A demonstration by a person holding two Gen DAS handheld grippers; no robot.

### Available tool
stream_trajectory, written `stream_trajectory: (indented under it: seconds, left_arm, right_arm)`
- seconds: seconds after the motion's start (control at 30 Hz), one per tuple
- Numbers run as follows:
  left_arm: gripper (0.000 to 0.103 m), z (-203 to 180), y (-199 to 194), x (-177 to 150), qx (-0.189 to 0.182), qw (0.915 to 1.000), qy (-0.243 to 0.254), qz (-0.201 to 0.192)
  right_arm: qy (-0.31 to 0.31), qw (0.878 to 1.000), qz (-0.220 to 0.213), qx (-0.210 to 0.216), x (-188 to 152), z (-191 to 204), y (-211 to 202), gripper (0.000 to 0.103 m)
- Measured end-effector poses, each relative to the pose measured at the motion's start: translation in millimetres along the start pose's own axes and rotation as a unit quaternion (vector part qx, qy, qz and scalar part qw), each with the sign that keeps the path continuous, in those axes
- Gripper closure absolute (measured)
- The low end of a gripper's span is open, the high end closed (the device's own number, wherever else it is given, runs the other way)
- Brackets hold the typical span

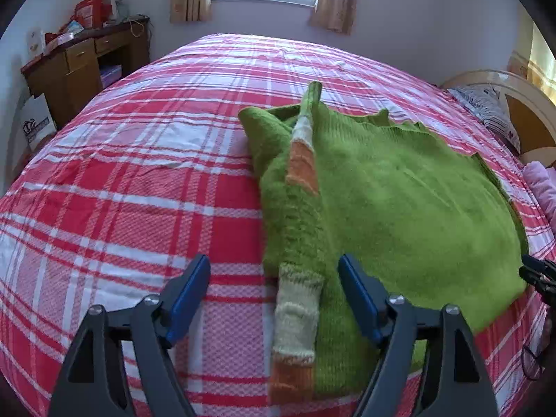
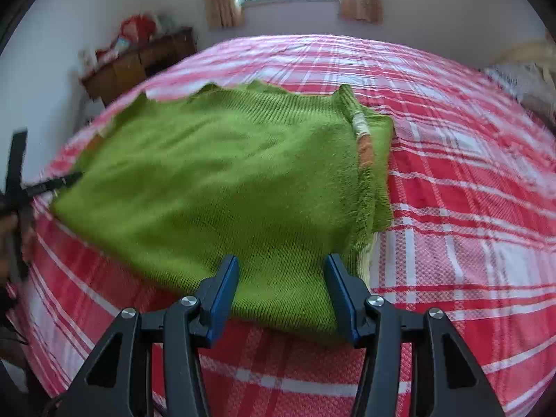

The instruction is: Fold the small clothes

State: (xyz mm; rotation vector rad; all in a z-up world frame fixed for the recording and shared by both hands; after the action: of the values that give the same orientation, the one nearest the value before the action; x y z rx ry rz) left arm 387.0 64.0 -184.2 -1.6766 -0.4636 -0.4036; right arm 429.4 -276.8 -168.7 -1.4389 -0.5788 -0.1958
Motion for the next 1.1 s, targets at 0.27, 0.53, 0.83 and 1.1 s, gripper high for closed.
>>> stream_trajectory:
  seconds: [0.27,0.53,0.83,1.1]
  left_arm:
    - [0.019,19,-9,-6,-0.030,0.9982,-0.044,-0.027]
    - [0.013,2,-7,-22,0.035,0.9993,0.013,-0.010]
    - [0.013,21,-21,-27,-0.027,0.9987,-0.024,-0.036]
    - [0.012,44,-23,-8,-0.017,0.9982,-0.048,-0.032]
  right_arm:
    - [-0.038,0.998,-0.045,-0.006,37,42,-23,0.047]
    - [-0.053,0.998,-0.014,-0.009,34,79,24,0.047]
    - [-0.055,0.998,-0.035,-0.004,30,90,0,0.047]
    - [-0.256,0.963,-0.079,-0.026,16,212,-9,0.046]
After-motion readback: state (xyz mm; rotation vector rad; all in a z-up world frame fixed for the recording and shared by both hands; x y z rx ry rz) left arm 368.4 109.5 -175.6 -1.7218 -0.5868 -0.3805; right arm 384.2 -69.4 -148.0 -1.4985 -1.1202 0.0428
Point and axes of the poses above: each gripper's, at about its wrist camera, not at the fingertips, and y roughly the way its jaws point, z to its left, x to its top, the point moved 3 cm from there along y, roughly the way its jaws point, and after that the axes turned 10 degrees about z, right-handed, at the moved point
